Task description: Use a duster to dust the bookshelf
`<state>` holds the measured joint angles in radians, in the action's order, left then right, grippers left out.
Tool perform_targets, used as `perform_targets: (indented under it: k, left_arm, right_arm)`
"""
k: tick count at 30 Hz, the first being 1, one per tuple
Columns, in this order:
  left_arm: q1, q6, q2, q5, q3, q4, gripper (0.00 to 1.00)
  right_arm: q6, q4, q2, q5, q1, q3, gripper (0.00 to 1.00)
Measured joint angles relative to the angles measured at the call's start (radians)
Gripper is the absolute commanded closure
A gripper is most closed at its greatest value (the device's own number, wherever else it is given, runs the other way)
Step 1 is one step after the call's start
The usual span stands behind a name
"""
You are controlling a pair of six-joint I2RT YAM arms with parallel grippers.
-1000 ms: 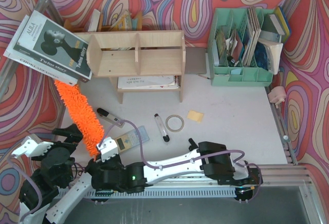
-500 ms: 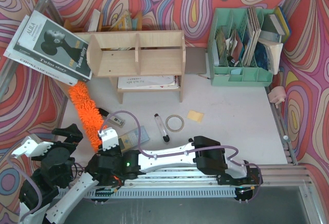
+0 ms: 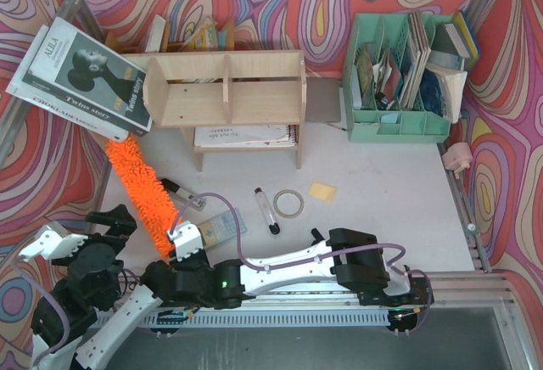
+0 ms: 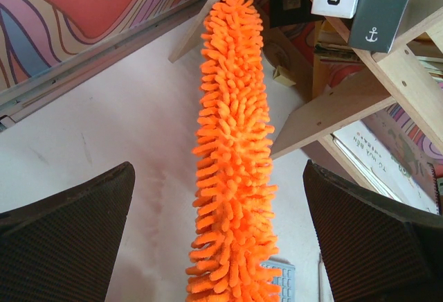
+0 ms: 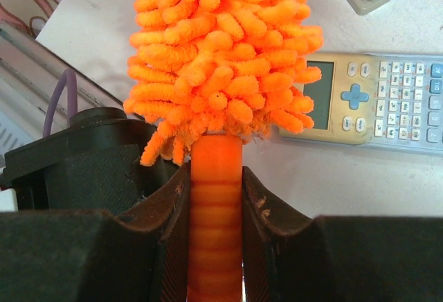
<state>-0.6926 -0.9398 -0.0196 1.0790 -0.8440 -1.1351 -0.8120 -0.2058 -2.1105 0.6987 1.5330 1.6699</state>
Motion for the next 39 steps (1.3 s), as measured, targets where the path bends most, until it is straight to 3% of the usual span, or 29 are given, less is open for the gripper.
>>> perform_targets:
  k: [20, 31, 39]
  left_arm:
    - [0.0, -0.003, 0.0, 0.0, 0.0, -0.001, 0.02]
    - [0.0, -0.004, 0.0, 0.0, 0.0, -0.001, 0.02]
    - [0.0, -0.004, 0.0, 0.0, 0.0, -0.001, 0.02]
  right_arm:
    - [0.023, -0.066, -0.062, -0.14, -0.064, 0.05, 1.0]
    - [0.09, 0.05, 0.021, -0.109, -0.053, -0.073, 1.0]
    - [0.105, 0.042, 0.037, -0.076, -0.027, -0.068, 1.0]
